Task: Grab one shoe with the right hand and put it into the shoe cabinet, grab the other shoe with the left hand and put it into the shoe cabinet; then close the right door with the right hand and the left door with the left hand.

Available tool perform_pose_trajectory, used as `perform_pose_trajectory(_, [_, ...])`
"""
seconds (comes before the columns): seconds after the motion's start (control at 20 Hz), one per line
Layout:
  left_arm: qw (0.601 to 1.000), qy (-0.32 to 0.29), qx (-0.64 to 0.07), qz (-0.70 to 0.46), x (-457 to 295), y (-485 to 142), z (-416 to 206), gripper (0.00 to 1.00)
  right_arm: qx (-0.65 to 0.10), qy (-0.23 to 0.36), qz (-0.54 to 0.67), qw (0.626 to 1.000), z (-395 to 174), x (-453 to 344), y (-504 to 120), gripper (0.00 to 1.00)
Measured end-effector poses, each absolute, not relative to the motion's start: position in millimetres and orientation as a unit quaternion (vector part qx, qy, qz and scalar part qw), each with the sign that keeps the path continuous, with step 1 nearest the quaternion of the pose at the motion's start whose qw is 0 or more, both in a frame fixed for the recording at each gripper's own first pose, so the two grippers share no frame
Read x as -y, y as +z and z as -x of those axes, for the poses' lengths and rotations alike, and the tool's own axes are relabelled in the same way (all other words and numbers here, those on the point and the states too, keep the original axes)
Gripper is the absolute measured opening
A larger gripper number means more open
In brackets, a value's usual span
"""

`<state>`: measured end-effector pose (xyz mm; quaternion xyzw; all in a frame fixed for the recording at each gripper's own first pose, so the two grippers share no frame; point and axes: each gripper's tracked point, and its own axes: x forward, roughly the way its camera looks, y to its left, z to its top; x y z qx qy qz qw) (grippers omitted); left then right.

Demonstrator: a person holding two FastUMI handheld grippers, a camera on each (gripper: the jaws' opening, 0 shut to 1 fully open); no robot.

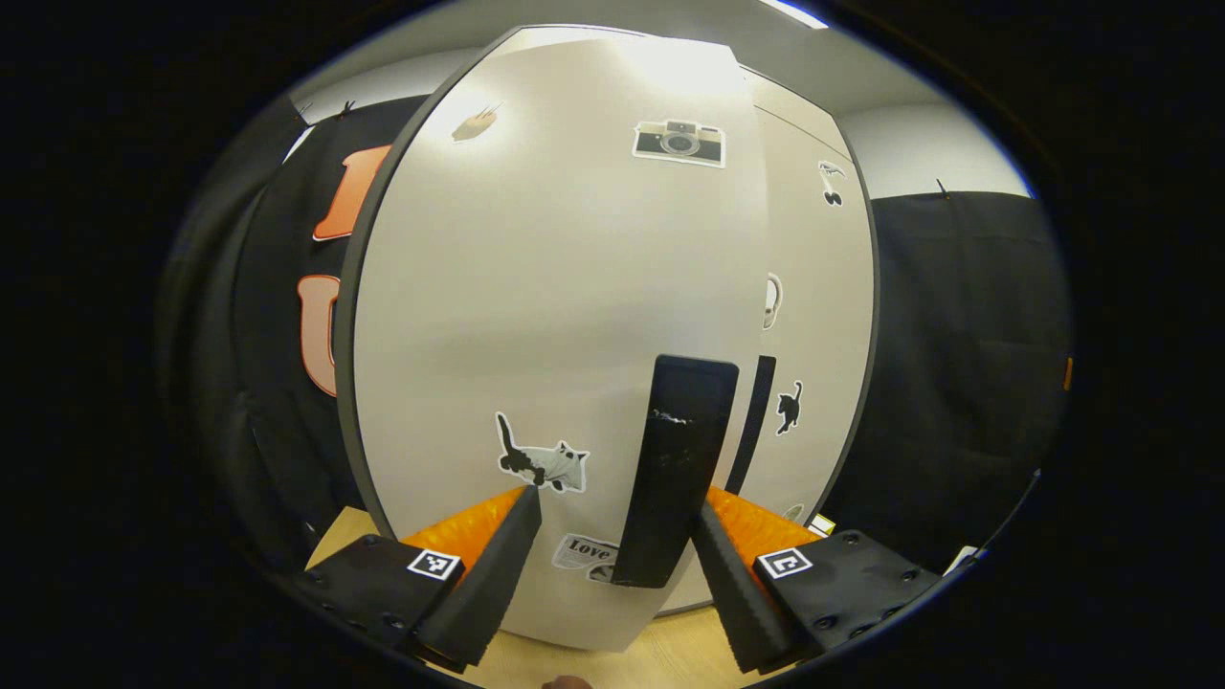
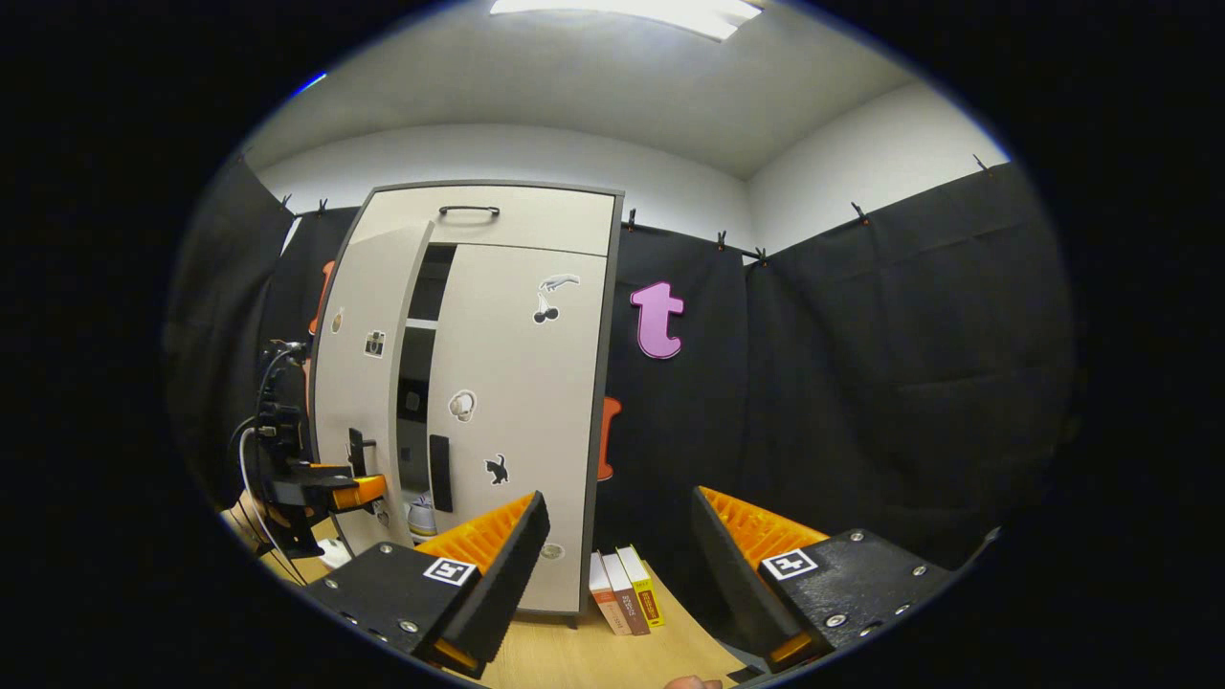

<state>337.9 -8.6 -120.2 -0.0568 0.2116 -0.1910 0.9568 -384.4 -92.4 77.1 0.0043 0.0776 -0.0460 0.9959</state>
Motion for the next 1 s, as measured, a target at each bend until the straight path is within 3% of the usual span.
perform_pose_trajectory(0.35, [0.968,-0.157,-0.193,0.012,17,-126,-367,0.97,-0.082,-0.038,-0.010,0.996,372,95,65,0.93])
perform_pose_trajectory(0.4, [0.969,-0.152,-0.192,0.011,18,-126,-370,0.97,-0.084,-0.037,-0.012,0.996,370,95,62,0.98])
perform_pose_trajectory(0.45, [0.970,-0.148,-0.193,0.010,19,-127,-373,0.97,-0.085,-0.035,-0.014,0.996,368,95,59,0.93])
perform_pose_trajectory(0.55, [0.971,-0.139,-0.196,0.006,21,-131,-379,0.97,-0.088,-0.032,-0.017,0.995,365,96,55,0.97])
perform_pose_trajectory(0.6, [0.971,-0.135,-0.196,0.004,22,-132,-381,0.97,-0.088,-0.031,-0.019,0.995,364,96,53,0.93])
perform_pose_trajectory(1.0, [0.973,-0.118,-0.199,-0.001,22,-133,-387,0.97,-0.091,-0.032,-0.034,0.995,349,111,44,0.93])
